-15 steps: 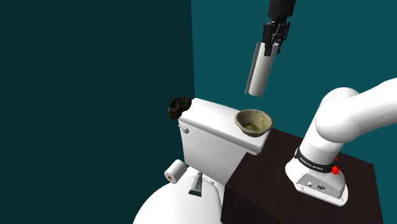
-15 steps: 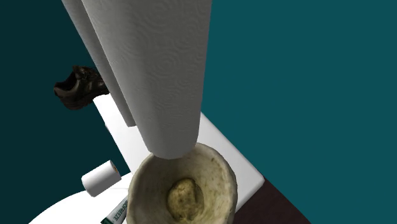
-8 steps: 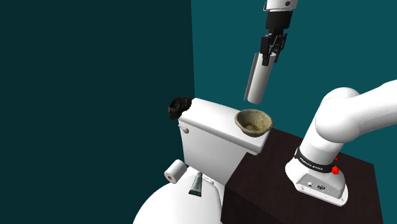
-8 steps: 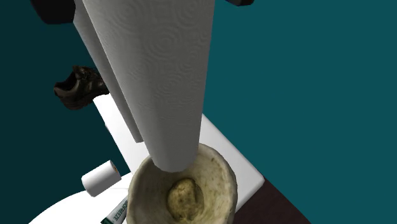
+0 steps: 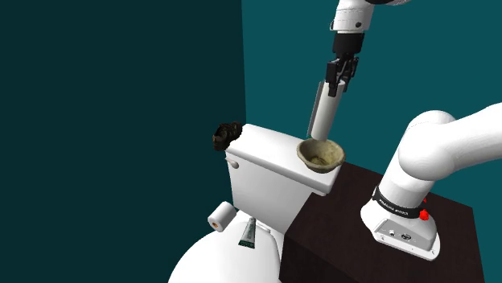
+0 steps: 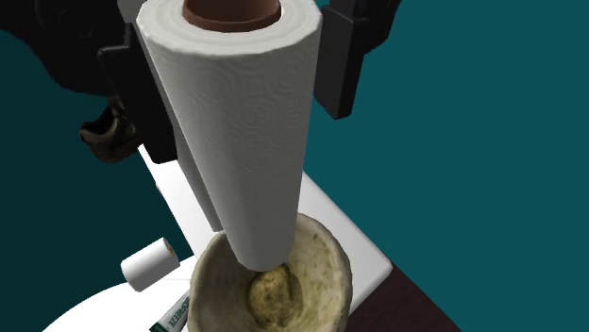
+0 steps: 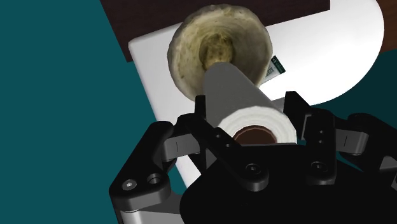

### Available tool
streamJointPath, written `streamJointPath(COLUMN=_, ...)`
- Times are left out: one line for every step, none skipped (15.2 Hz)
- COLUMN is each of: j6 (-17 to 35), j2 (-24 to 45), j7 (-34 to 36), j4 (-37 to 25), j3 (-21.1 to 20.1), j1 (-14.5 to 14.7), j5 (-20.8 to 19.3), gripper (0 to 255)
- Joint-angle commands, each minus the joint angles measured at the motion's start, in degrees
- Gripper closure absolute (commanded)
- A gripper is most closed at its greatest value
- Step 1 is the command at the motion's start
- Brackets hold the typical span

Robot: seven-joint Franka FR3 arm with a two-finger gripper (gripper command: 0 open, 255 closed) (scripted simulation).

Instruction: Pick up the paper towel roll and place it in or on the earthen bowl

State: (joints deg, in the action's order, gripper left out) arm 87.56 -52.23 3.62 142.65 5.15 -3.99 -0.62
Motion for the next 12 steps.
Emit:
streamJointPath(j6=1.32, j2=-0.64, j7=0.01, j4=1.93, j3=0.00, j1=-0.05, j5=-0.04, gripper=255)
streamJointPath(j6=2.00, j2=-0.82, j7=-0.02, j4=2.80, j3=0.03, j1=-0.08, j5=-0.08, gripper=255)
streamJointPath(j6=2.69, j2=-0.99, j7=-0.04, j4=3.66, j3=0.07, j1=-0.11, j5=-0.12, gripper=255)
streamJointPath(j6=3.39, j2=-1.15, j7=-0.07, j4=4.51, j3=0.11, j1=-0.14, j5=-0.16, gripper=255)
streamJointPath(j6=4.39, j2=-1.33, j7=-0.12, j4=5.70, j3=0.16, j1=-0.18, j5=-0.22, gripper=255)
streamJointPath(j6=4.39, j2=-1.34, j7=-0.11, j4=5.71, j3=0.16, j1=-0.18, j5=-0.22, gripper=255)
streamJointPath(j6=4.39, j2=-1.34, j7=-0.11, j4=5.70, j3=0.16, j1=-0.18, j5=-0.22, gripper=255)
streamJointPath(j6=4.39, j2=-1.33, j7=-0.11, j4=5.70, j3=0.16, j1=-0.18, j5=-0.22, gripper=255)
streamJointPath(j6=4.39, j2=-1.33, j7=-0.11, j4=5.70, j3=0.16, j1=-0.18, j5=-0.22, gripper=255)
streamJointPath(j6=4.39, j2=-1.33, j7=-0.11, j4=5.70, j3=0.16, j1=-0.18, j5=-0.22, gripper=255)
streamJointPath(j6=4.39, j2=-1.33, j7=-0.11, j4=5.70, j3=0.16, j1=-0.18, j5=-0.22, gripper=255)
streamJointPath(j6=4.39, j2=-1.33, j7=-0.11, j4=5.70, j3=0.16, j1=-0.18, j5=-0.22, gripper=255)
